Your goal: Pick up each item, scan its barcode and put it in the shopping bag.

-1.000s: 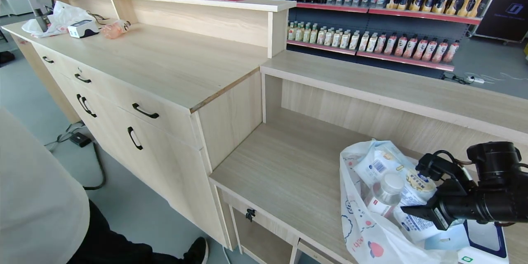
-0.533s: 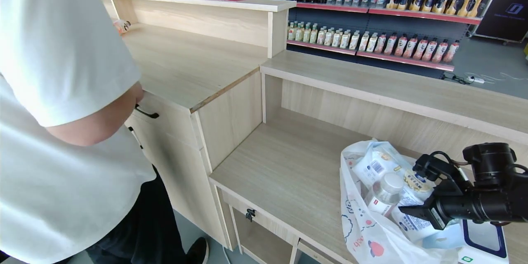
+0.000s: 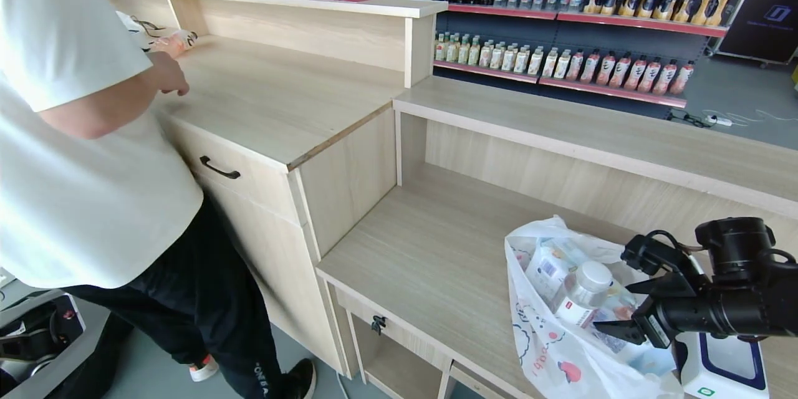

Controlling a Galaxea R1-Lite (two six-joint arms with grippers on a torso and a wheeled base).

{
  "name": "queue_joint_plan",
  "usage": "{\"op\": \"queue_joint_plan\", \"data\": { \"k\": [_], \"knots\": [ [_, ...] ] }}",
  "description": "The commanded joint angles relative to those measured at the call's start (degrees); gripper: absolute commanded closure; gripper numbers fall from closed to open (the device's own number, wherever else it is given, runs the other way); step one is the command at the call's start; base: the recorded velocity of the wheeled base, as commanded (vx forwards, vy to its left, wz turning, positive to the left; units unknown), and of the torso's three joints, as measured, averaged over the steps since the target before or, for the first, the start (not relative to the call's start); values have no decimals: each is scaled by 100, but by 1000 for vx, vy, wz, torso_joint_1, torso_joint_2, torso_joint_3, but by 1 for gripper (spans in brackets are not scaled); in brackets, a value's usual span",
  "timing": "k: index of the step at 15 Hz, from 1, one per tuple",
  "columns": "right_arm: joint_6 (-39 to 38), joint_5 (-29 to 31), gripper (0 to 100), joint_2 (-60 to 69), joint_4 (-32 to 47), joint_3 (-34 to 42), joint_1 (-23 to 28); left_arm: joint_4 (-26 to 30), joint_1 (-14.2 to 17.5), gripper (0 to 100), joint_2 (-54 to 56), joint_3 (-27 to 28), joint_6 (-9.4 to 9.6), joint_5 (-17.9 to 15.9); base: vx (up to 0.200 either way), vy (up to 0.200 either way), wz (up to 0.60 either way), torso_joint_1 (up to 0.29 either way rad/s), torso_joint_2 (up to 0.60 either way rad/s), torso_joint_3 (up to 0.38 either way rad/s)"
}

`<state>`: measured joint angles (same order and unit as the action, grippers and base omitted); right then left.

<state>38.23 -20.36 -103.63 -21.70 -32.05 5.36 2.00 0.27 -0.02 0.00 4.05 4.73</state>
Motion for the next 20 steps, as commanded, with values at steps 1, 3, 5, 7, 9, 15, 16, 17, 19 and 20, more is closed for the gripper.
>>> {"op": "queue_joint_plan", "data": {
  "k": [1,3,5,7,9,15,16,17,19,20],
  "knots": [
    [-17,6,0,1,-71,-12,0,2,8,0,2,0,0,2,0,0,0,0,0,0],
    [-9,6,0,62,-106,-56,9,2,0,0,2,0,0,2,0,0,0,0,0,0],
    [-9,6,0,177,-326,-153,17,2,8,0,2,0,0,2,0,0,0,0,0,0],
    [0,6,0,440,-476,-135,17,2,8,0,2,0,0,2,0,0,0,0,0,0],
    [9,14,0,941,-484,-47,52,2,8,0,2,0,0,2,0,0,0,0,0,0],
    [369,-3,0,2488,-423,-144,597,2,8,0,2,0,0,2,0,0,-300,1,2,-1],
    [141,32,0,2893,-265,-161,589,2,0,0,2,0,0,2,0,0,-600,-2,-2,7],
    [-61,93,0,3297,52,-240,597,2,0,0,2,0,0,2,0,0,-600,17,12,-2],
    [-351,568,0,4097,878,-680,615,2,0,0,2,0,0,2,0,0,-600,5,2,5],
    [-650,797,0,4378,1203,-935,633,2,8,0,2,0,0,2,0,0,-600,2,2,7]
  ]
}}
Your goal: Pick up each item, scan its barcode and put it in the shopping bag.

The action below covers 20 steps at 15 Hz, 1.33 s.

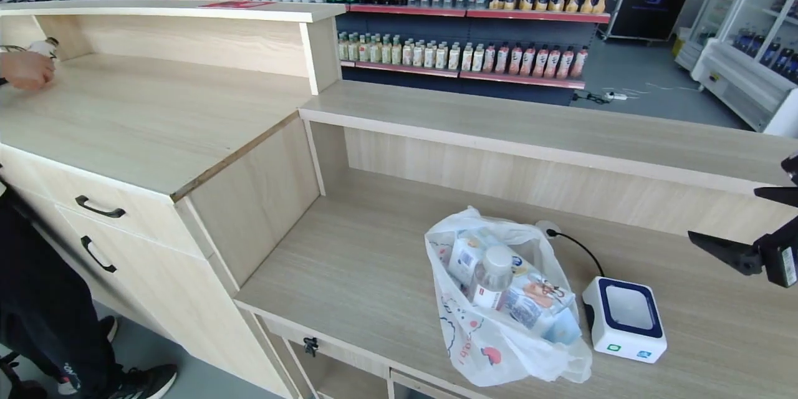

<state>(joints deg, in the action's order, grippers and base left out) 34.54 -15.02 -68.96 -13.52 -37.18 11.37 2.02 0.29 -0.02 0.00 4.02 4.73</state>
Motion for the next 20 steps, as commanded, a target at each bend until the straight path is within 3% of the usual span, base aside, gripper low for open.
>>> {"op": "queue_joint_plan", "data": {
  "k": [1,5,8,11,12,13,14,20],
  "knots": [
    [-527,632,0,1192,693,-685,49,0,6,0,2,0,2,2,0,0,-600,7,2,2],
    [-1291,2451,0,2396,2679,-949,119,0,-3,0,2,0,2,2,0,0,-600,1,2,1],
    [-2135,3040,0,3275,3778,-589,-179,0,-3,0,2,0,2,2,0,0,-600,2,7,1],
    [-2724,3022,0,4734,3444,1284,-549,0,6,0,2,0,2,2,0,0,-200,1,2,1],
    [-2803,3040,0,5165,3083,2004,-680,0,-3,0,2,0,2,2,0,0,0,0,0,0],
    [-2838,3101,0,5815,2231,3279,-768,0,-3,0,2,0,2,2,0,0,0,0,0,0],
    [-2961,3093,0,6052,1589,3604,-812,0,6,0,2,0,2,2,0,0,0,0,0,0],
    [-3164,3058,0,6800,1431,3709,-1111,0,-3,0,2,0,2,2,0,0,0,0,0,0]
  ]
}}
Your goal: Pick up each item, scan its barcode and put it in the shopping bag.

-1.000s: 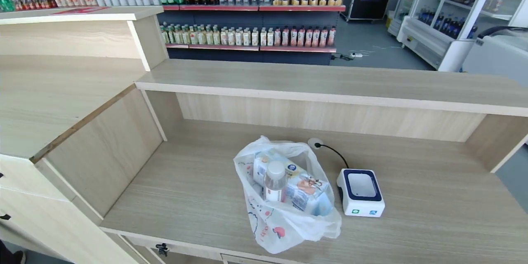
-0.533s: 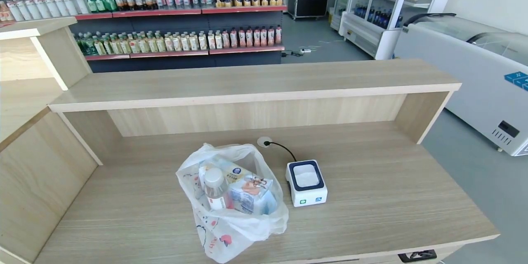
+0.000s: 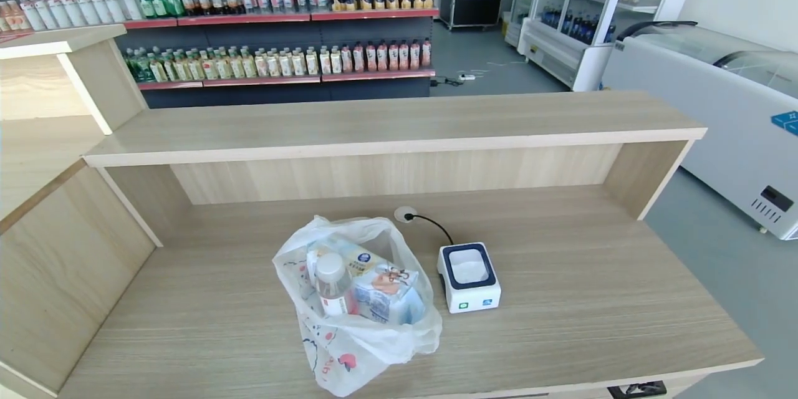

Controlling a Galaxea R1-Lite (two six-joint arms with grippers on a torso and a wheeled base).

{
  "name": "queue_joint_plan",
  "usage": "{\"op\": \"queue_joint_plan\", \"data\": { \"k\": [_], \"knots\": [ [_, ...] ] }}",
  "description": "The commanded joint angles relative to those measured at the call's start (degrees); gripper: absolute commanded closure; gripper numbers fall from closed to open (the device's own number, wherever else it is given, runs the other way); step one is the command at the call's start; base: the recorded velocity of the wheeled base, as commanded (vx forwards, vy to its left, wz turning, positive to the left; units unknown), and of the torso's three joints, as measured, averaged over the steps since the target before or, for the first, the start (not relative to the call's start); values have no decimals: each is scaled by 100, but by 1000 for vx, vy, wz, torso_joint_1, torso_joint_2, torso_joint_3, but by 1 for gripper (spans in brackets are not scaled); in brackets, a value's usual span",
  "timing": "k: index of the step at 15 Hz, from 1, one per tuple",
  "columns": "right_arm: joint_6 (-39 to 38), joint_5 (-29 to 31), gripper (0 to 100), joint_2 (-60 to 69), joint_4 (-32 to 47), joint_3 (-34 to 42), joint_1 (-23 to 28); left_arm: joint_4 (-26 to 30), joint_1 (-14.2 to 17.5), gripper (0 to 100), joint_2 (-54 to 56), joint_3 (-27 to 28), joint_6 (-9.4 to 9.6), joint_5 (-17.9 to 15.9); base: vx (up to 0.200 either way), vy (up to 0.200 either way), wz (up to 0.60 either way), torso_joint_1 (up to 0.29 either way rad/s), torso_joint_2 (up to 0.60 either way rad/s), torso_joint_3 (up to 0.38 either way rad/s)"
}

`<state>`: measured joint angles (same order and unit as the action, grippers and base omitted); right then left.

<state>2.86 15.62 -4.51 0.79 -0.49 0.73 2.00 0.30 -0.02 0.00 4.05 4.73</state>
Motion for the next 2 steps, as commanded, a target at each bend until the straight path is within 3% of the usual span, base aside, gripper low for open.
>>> {"op": "queue_joint_plan", "data": {
  "k": [1,2],
  "knots": [
    [-5,-6,0,363,0,40,-47,2,-4,0,2,0,0,2,0,0,0,0,0,0],
    [-14,-6,0,390,0,40,-56,2,-4,0,2,0,0,2,0,0,0,0,0,0]
  ]
}}
